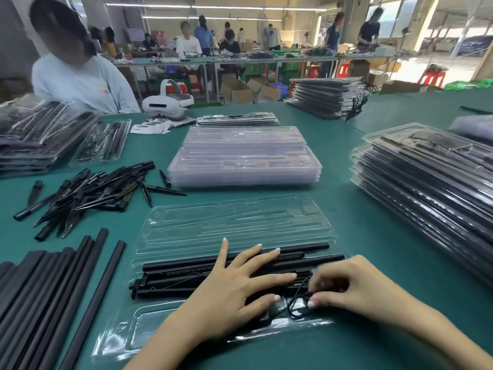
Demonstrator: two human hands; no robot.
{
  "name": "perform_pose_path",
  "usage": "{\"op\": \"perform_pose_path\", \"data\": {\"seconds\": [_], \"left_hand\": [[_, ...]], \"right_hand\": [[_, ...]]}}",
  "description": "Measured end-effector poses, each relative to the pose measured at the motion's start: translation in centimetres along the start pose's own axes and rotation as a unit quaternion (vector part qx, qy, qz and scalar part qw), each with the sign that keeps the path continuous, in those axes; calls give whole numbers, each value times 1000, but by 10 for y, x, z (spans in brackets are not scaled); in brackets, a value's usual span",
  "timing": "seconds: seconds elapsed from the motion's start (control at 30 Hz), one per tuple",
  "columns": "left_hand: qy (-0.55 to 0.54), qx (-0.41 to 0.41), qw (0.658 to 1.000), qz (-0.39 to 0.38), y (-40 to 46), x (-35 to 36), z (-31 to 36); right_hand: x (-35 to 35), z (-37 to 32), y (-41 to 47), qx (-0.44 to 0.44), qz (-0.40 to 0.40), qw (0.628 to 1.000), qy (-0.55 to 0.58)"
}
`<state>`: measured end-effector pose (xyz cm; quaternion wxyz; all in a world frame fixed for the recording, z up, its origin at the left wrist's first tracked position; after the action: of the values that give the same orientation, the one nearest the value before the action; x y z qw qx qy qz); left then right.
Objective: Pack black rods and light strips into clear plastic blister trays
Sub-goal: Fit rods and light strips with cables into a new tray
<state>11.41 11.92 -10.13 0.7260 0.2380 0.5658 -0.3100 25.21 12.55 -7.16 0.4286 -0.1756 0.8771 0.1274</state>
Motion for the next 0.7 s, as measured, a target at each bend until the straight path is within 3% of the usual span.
{"op": "perform_pose_path", "data": {"seconds": [0.1,0.2,0.27,0.4,0.47,0.57,0.7], "left_hand": [[-5,28,999,-18,4,-2,7],[7,47,999,-21,6,-4,12],[32,57,998,-26,7,-5,16],[73,70,995,3,9,-17,31],[56,66,996,38,10,-26,44],[138,55,983,111,14,-32,63],[167,55,969,171,17,-35,73]], "right_hand": [[-3,21,1,140,22,989,32],[-10,30,-3,209,31,966,-150],[-16,25,-7,172,67,961,-207],[-12,16,-14,84,103,983,-124],[-11,19,-16,81,111,986,-94],[-11,21,-19,69,125,987,-70],[-14,21,-23,33,113,993,-34]]}}
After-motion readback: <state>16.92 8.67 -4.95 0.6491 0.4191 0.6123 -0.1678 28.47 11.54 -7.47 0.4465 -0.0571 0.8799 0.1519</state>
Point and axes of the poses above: each hand's wrist, its own y-axis towards the middle knuckle, its own x-axis out of the palm, z = x × y, the point moved 10 cm from there along y, towards the middle knuckle, and after that the axes turned 3 degrees about x, right-handed, at the moved point
